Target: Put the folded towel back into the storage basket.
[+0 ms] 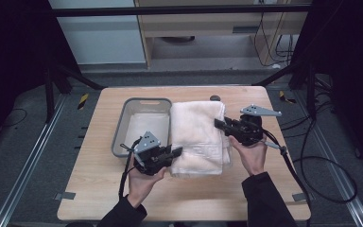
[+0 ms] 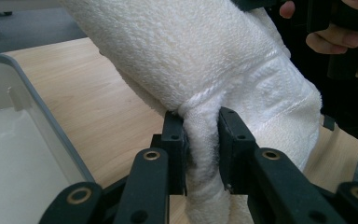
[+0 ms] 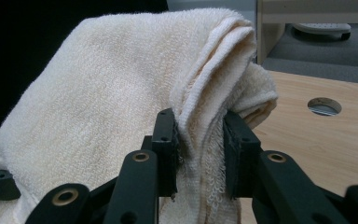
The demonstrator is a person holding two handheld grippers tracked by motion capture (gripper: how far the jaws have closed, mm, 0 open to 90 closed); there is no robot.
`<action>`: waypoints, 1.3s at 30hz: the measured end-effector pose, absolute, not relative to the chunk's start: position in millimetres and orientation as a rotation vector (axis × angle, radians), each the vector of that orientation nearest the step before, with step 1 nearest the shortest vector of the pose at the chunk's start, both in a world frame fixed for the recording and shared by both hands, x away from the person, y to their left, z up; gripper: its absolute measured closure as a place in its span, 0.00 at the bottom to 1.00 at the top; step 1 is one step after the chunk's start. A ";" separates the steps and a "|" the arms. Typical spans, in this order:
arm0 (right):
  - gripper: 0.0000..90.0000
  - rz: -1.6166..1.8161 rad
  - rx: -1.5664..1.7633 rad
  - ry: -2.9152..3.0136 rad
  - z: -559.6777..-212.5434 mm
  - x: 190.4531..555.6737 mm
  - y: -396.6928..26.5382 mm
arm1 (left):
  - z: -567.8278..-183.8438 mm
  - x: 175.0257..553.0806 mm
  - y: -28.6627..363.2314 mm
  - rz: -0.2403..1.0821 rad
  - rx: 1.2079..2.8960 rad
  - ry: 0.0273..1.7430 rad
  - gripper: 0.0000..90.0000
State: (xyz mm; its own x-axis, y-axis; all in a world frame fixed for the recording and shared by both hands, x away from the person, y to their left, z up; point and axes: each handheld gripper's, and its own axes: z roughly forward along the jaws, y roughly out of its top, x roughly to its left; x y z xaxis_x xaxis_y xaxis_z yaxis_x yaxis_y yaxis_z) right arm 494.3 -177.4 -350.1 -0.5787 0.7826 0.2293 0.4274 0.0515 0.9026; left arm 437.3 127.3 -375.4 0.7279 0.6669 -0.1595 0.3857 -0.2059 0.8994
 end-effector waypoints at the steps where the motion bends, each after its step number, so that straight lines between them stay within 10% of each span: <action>1: 0.77 1.537 1.221 2.011 -348.9 494.6 -175.9 | -374.8 437.4 128.1 0.316 1.824 0.824 0.82; 39: 0.77 1.542 1.159 2.018 -320.2 516.7 -112.9 | -348.6 440.2 183.1 0.416 1.715 0.906 0.82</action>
State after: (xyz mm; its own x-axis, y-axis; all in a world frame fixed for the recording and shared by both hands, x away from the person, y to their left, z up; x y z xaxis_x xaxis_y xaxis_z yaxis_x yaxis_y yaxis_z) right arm 516.7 -112.9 -320.2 -0.6054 0.7711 0.1972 0.3927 0.0740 0.9167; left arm 440.2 183.1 -348.6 0.6459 0.7455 -0.1644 0.3613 -0.1089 0.9261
